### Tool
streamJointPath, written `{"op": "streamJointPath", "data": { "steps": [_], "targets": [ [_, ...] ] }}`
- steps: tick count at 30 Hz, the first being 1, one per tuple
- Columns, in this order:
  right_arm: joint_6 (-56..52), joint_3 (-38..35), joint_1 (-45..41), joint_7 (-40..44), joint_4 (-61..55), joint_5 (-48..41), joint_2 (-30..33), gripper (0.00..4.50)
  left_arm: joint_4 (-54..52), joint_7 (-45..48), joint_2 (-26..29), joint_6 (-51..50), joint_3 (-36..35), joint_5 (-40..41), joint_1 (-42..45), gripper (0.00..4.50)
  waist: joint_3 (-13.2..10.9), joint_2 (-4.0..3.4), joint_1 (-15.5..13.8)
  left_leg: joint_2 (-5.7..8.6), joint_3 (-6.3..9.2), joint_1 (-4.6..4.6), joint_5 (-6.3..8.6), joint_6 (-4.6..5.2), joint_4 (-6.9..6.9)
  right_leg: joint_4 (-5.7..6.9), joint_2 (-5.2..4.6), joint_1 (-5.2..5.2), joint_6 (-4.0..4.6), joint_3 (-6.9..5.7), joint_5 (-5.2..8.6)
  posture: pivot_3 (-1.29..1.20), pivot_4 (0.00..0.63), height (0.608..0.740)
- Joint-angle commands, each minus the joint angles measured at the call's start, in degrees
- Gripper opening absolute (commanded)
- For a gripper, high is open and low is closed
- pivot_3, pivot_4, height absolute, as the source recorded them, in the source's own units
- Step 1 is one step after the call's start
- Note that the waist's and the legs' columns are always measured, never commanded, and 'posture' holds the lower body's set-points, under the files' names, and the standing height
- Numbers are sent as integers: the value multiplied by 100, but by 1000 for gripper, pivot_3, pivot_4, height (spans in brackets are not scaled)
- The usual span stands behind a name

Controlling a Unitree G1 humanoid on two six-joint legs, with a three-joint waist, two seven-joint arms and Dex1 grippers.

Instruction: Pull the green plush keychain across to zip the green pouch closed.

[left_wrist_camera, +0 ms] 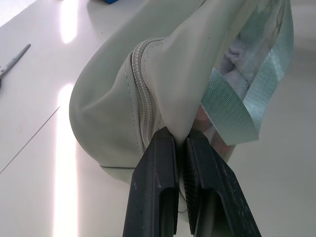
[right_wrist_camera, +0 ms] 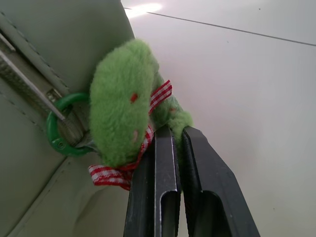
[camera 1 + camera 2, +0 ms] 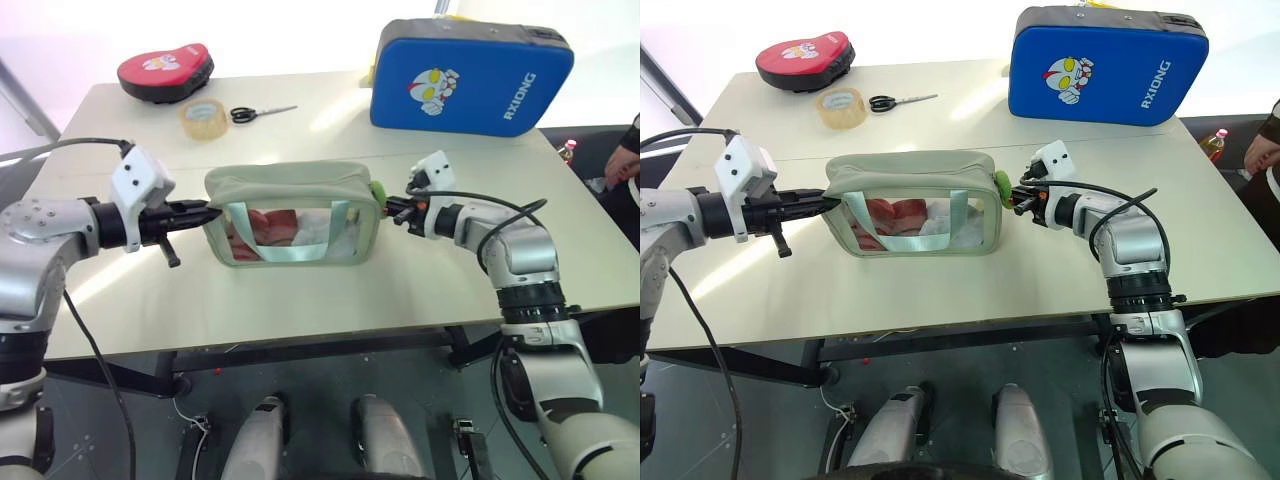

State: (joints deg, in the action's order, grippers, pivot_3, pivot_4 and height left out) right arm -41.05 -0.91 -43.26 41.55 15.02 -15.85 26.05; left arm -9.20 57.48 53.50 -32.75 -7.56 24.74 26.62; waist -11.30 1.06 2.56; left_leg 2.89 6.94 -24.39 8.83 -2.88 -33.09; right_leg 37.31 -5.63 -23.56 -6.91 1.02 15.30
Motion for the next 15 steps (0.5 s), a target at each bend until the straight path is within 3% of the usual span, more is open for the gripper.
{"op": "streamJointPath", "data": {
  "steps": [1,15],
  "targets": [
    [145,0,-58,-3,27,34,40,43,-185,-1,59,99,-146,20,-29,0,0,0,-1,0,0,0,0,0,0,0,0,0,0,0,0,0,150,740],
    [1507,739,486,-614,385,1389,344,43,-194,-43,58,161,-167,33,-101,0,1,1,-3,0,0,2,0,0,-1,-1,0,4,0,0,0,0,150,740]
  ]
}}
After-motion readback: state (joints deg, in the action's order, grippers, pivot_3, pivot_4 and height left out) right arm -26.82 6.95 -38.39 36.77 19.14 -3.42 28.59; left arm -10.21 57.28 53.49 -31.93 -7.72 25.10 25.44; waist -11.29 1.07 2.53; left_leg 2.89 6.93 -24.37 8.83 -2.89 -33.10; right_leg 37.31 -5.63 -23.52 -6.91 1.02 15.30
